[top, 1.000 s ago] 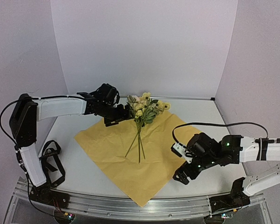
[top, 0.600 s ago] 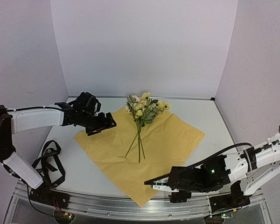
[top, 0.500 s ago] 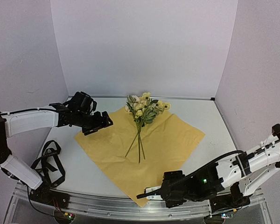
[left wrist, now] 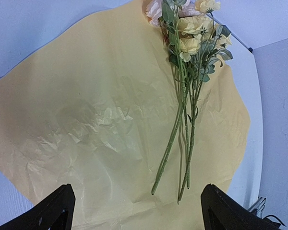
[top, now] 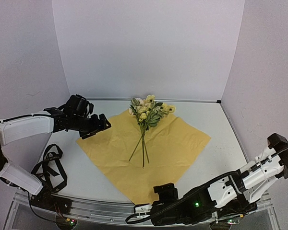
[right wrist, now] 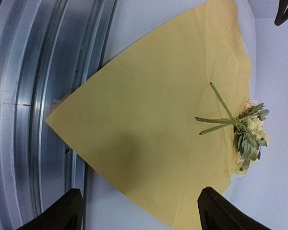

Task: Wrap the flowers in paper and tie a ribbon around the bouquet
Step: Pick up the bottom corner of the flattened wrapping paper from the center of the board.

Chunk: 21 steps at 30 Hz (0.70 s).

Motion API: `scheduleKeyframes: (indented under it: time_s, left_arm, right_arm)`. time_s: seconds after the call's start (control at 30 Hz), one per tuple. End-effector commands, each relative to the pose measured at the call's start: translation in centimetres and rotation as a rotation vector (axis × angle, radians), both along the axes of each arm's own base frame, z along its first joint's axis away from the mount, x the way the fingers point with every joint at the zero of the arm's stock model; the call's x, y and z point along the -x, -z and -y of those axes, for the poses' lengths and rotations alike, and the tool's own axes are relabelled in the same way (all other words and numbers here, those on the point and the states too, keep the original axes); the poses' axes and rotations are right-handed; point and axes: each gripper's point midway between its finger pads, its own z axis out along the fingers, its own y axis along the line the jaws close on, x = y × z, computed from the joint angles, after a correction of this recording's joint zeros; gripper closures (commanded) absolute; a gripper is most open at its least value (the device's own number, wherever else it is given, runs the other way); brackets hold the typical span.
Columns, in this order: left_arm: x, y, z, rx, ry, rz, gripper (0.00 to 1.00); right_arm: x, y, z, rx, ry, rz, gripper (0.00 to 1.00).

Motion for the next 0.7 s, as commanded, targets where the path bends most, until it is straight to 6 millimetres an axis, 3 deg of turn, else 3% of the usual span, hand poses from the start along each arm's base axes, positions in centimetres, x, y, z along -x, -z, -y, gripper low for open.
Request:
scheduleKeyframes:
  time_s: [0.0, 0.4, 0.67]
  left_arm:
    - [-0.1, -1.0, -0.1, 0.022, -0.004, 0.028, 0.06]
    - [-0.8, -0.4, 0.1, 0.012, -0.017, 0.009, 0.06]
    - [-1.4, -0.3, 0.3, 0.002, -0.02, 0.0, 0.06]
  right_arm:
    - [-0.8, 1.2, 0.3, 0.021, 0.003, 0.059, 0.15]
    - [-2.2, 4.0, 0.7, 0.041, -0.008, 0.072, 0.14]
    - [-1.4, 4.2, 0.5, 0.001, -0.007, 0.001, 0.14]
